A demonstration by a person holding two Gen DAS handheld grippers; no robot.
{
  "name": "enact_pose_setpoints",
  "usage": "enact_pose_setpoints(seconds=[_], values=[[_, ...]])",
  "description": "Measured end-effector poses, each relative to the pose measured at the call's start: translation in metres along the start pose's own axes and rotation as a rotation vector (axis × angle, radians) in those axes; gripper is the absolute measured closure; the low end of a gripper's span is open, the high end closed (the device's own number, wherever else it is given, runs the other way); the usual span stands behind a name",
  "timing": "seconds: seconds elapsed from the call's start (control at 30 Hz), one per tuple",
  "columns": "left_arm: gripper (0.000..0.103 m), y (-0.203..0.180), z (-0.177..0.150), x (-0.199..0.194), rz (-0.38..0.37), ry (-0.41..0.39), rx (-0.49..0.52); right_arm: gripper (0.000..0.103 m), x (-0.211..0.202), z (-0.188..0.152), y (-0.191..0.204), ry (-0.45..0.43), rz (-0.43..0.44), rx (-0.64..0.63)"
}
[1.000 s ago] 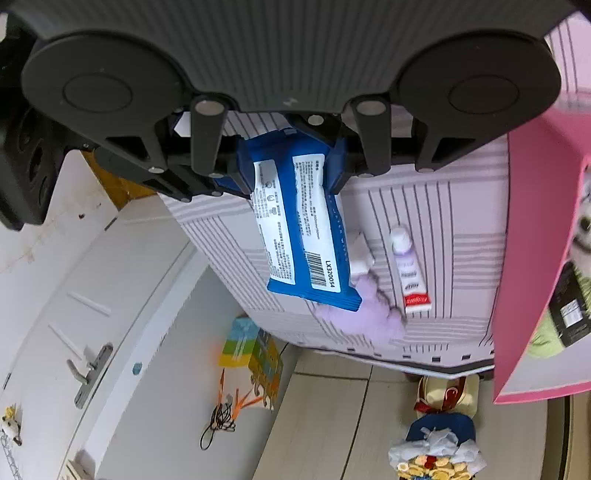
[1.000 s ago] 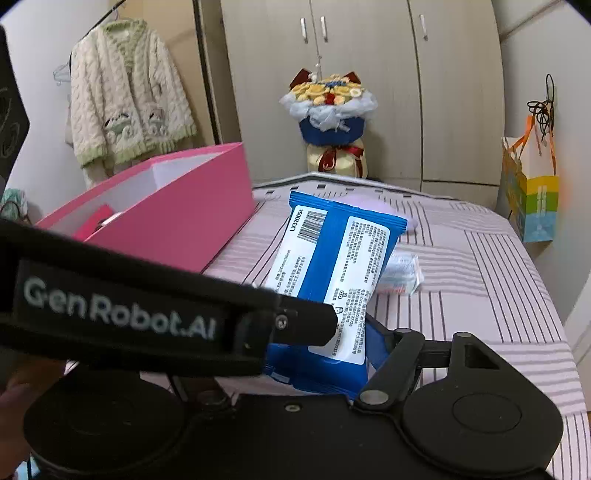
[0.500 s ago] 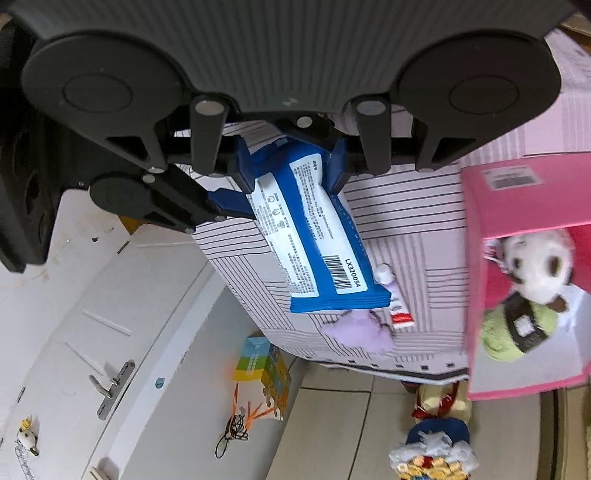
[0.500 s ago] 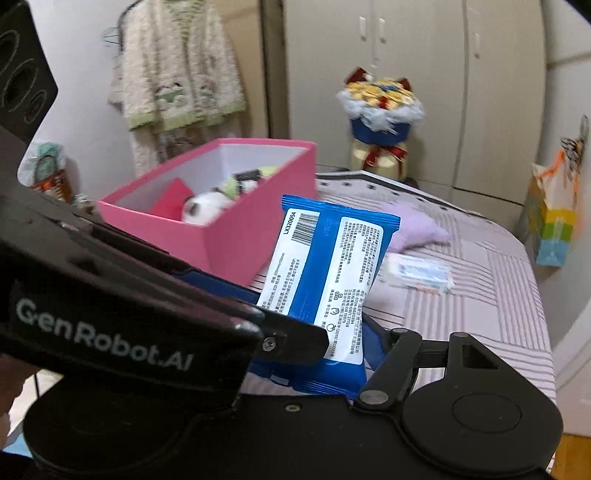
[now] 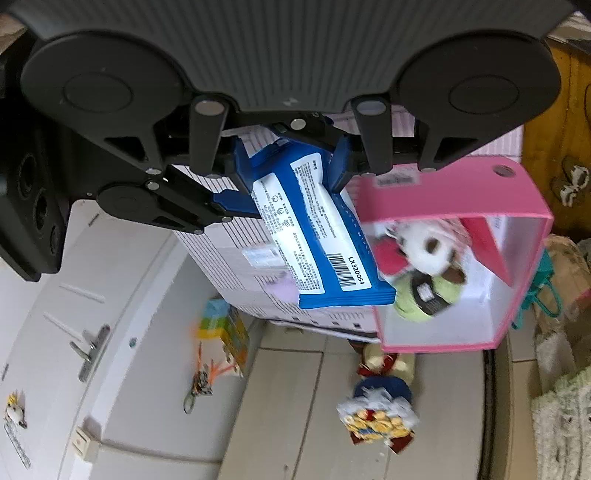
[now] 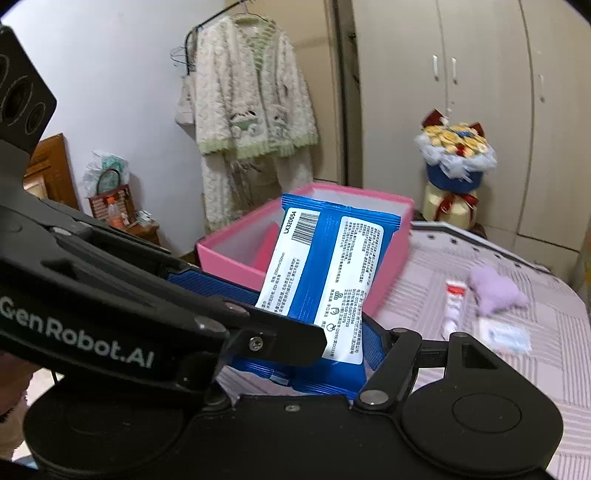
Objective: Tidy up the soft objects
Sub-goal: 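Carry the wet-wipes packet over the pink box with the left gripper, then lower the packet into the box and open the left gripper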
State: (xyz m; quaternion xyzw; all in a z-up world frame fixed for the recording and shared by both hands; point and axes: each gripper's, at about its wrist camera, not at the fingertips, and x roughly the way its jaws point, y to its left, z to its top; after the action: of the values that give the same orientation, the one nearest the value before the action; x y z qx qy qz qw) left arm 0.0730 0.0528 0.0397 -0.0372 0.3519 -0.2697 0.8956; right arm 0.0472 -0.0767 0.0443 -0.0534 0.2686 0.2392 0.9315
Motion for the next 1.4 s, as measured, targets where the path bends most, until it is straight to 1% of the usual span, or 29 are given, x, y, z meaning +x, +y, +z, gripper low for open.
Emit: enact_pose_setpoints(seconds=[0.07,0.23,0.4,0.43,0.5,0.57,0.63,0.7,0.77,0.83,0.93,1.03,1.23,1.4], values=[[0.057,0.009,0.005,-0.006,0.007,-0.029,-0.002,0.028,0.007,0.01,0.004,-0.013,0.023,0.0],[0.057,0.038,0.017,-0.007,0.046,-0.087,-0.026,0.028,0.038,0.031,0.005,-0.037,0.09,0.01],[0.057,0.071,0.036,0.006,0.077,-0.116,-0.049,0.028,0.077,0.05,-0.004,-0.038,0.149,0.011],[0.057,0.079,0.039,0.01,0.085,-0.129,-0.056,0.028,0.085,0.053,-0.006,-0.041,0.159,0.017],[0.057,0.092,0.044,0.02,0.103,-0.129,-0.08,0.028,0.106,0.057,-0.012,-0.025,0.184,0.056],[0.057,0.106,0.05,0.029,0.111,-0.128,-0.109,0.028,0.123,0.06,-0.014,-0.015,0.191,0.074],[0.056,0.118,0.057,0.039,0.104,-0.126,-0.137,0.028,0.135,0.065,-0.013,-0.007,0.167,0.053],[0.054,0.128,0.062,0.046,0.11,-0.12,-0.169,0.028,0.151,0.073,-0.02,0.035,0.189,0.07],[0.054,0.137,0.067,0.053,0.127,-0.124,-0.177,0.028,0.17,0.083,-0.029,0.084,0.228,0.112],[0.054,0.151,0.074,0.063,0.124,-0.127,-0.213,0.028,0.187,0.092,-0.037,0.128,0.251,0.145],[0.054,0.172,0.086,0.078,0.102,-0.094,-0.269,0.028,0.21,0.101,-0.047,0.19,0.261,0.177],[0.054,0.185,0.096,0.093,0.099,-0.061,-0.292,0.028,0.229,0.103,-0.059,0.235,0.283,0.226],[0.054,0.202,0.102,0.114,0.077,-0.01,-0.329,0.027,0.254,0.106,-0.07,0.304,0.284,0.261],[0.053,0.206,0.105,0.124,0.066,0.011,-0.321,0.024,0.26,0.107,-0.071,0.34,0.257,0.216]])
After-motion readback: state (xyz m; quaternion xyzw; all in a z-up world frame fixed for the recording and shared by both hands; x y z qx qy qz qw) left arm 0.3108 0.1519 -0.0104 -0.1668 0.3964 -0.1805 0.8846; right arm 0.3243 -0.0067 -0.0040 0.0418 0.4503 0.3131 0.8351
